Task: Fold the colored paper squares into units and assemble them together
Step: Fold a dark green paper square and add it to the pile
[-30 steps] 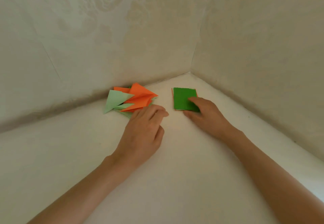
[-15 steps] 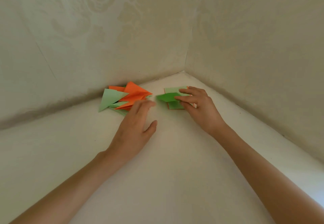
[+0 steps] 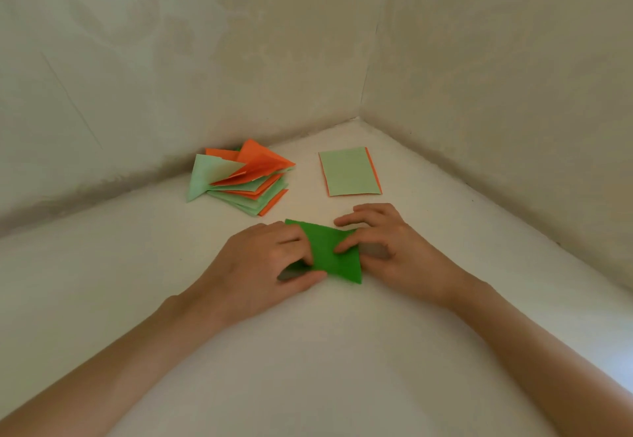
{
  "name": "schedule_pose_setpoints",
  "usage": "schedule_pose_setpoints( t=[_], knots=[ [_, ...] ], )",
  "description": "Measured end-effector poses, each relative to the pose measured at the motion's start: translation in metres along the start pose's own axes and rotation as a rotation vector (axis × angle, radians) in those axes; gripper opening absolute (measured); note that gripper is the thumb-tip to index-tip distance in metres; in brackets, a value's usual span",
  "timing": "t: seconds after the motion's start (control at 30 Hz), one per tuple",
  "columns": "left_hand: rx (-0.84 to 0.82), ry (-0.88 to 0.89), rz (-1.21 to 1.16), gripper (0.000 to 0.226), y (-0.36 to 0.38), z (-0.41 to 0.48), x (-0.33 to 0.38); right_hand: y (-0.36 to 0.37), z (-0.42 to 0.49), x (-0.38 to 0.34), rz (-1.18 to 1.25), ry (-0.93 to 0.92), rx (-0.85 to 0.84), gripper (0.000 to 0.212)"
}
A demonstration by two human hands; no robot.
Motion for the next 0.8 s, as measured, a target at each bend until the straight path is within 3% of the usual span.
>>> schedule_pose_setpoints(
  t=[0.23,0.4,0.57,0.8],
  knots=[
    [0.022,-0.124,-0.159,0.038,0.002,-0.005,-0.009,0.001,-0.007,0.009,0.081,0.084,-0.081,0.030],
    [0.117,-0.284,-0.333,0.039,0.004,-0.004,-0.022,0.002,0.003,0.013,0.192,0.341,0.037,0.012],
    [0.183,-0.345,-0.162,0.028,0.004,0.002,-0.025,0.007,0.007,0.012,0.102,0.401,0.082,0.017],
    [0.119,-0.370,0.006,0.030,0.003,0.003,-0.021,0.007,0.009,0.011,-0.006,0.388,0.136,0.022]
  ],
)
Point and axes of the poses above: each hand's wrist, its own z-axis towards the middle knuckle, its own y-axis out of the palm, x = y × z, the point moved 7 cm from there along z, towards the middle knuckle, and after that the axes turned 13 degrees about -z, right-handed, at the moved point
